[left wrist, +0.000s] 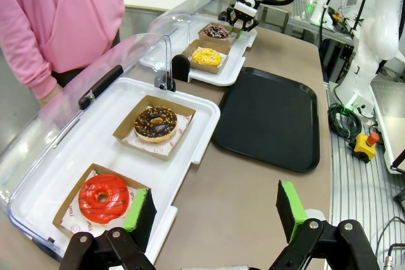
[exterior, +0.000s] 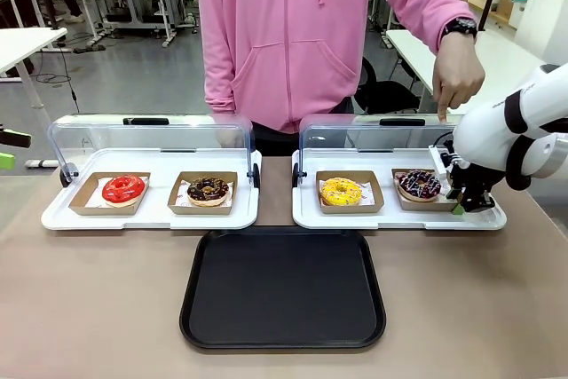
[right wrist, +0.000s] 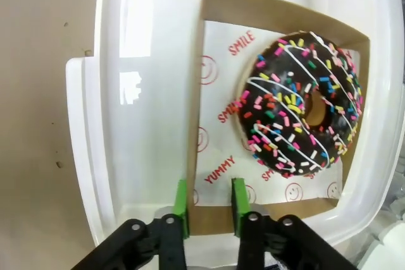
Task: Move the fourth donut from the left to the tray.
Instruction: Pick up the Paper togo box containing the Donut indicated by the person and place it on the Handle tray.
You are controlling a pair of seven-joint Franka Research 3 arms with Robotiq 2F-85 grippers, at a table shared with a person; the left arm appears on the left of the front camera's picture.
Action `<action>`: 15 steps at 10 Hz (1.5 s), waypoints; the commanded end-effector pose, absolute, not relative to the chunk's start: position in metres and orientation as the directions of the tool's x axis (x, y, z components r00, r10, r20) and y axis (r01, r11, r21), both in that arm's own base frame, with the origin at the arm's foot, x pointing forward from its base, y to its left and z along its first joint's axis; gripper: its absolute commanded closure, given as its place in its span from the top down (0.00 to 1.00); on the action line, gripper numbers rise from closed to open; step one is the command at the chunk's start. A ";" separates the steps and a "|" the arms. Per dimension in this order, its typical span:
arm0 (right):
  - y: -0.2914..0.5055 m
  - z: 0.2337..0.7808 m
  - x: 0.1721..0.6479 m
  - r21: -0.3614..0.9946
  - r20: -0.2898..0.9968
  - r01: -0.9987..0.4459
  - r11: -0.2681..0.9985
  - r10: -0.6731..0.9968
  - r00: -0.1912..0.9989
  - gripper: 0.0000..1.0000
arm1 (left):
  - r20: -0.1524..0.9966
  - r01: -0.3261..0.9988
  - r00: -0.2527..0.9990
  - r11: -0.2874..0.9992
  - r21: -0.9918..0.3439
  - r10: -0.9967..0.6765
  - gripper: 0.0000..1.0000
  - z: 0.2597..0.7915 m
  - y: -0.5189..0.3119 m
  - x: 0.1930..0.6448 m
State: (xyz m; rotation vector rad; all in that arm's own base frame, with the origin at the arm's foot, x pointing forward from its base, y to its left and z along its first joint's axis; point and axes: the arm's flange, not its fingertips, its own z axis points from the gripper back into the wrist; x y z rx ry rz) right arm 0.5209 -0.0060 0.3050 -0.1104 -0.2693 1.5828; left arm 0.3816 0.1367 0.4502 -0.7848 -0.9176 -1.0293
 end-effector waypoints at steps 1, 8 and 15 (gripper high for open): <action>-0.009 0.307 0.524 -0.215 0.088 -0.975 -0.049 0.994 -0.069 0.00 | 0.912 0.942 0.222 0.318 -0.109 -0.344 1.00 0.453 0.137 0.381; -0.006 0.309 0.523 -0.224 0.094 -0.974 -0.040 0.994 -0.063 0.00 | 0.912 0.942 0.222 0.318 -0.109 -0.344 1.00 0.453 0.137 0.381; 0.006 0.379 0.470 -0.278 0.173 -0.960 -0.018 0.983 -0.069 0.02 | 0.912 0.942 0.222 0.318 -0.109 -0.344 1.00 0.453 0.137 0.381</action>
